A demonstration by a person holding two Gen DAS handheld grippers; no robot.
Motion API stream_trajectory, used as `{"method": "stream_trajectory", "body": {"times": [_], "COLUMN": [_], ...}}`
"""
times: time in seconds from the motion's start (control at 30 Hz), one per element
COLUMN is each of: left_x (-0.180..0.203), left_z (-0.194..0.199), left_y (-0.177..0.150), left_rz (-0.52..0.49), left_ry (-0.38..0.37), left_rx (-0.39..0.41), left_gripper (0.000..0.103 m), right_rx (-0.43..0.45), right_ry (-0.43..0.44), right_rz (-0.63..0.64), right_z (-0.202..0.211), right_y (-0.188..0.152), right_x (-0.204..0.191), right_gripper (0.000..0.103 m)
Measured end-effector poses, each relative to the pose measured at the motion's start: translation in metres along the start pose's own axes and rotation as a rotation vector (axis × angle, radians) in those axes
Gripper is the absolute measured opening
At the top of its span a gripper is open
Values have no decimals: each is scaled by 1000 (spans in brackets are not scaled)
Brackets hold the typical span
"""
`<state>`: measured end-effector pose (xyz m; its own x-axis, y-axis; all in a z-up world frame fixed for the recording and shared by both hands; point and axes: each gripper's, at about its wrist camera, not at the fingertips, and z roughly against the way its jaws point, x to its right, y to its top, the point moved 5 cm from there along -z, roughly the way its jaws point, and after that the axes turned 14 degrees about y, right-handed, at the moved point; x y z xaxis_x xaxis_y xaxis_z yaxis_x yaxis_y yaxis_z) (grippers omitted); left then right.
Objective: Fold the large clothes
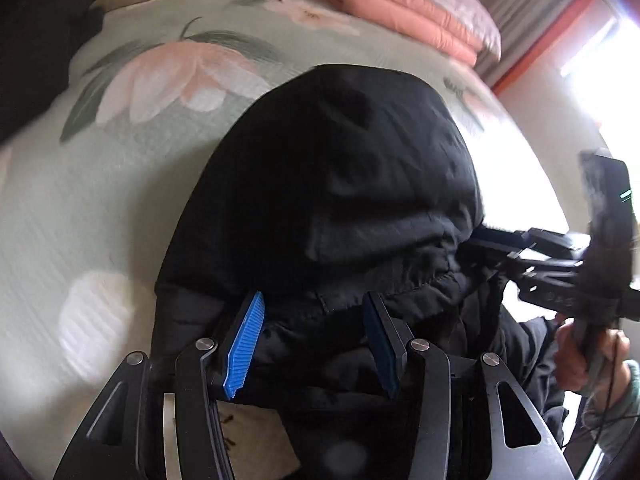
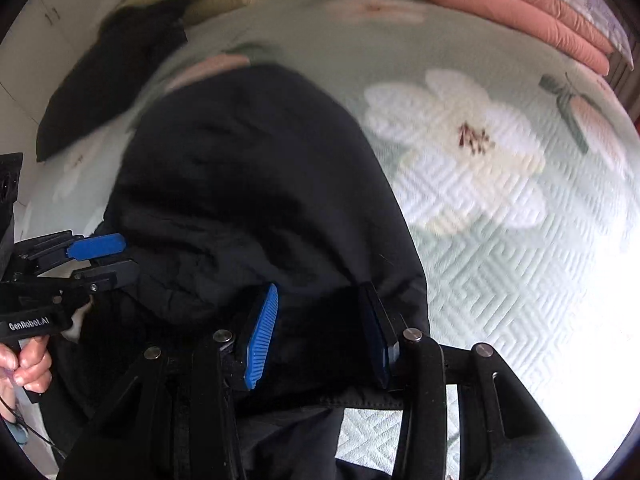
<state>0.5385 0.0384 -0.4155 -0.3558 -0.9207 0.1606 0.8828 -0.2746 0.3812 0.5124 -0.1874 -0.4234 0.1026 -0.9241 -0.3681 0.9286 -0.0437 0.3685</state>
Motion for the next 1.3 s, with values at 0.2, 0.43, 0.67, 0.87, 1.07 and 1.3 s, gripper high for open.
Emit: {"method": "stream_trajectory", "body": {"times": [0.2,0.43,0.67,0.87,1.07,1.3], "left_x": [4,-9,-53,-61,-44,-31], "left_z": [3,89,68,12,-14,49], "left_y": [2,16,41,32,28,22], "left_rz": [-41,-70,42,114,81,23], "left_ry": [40,50,20,-144,-126,-94], "left_rx": [14,150,74,-85,-95,89], "left_gripper": [53,53,62,61,54,16], "right_rx": [-24,64,4,-88,-96,1], "right_ry": [13,100,231,384,458,322], "right_rz": [17,44,-110,-186,-184,25], "right_z": [-2,75,64,21,-3,49], "right_y": [9,18,18,4,8,5], "right_x": [5,19,78,89,79,28], "right_gripper": [46,47,47,47,42,17]}}
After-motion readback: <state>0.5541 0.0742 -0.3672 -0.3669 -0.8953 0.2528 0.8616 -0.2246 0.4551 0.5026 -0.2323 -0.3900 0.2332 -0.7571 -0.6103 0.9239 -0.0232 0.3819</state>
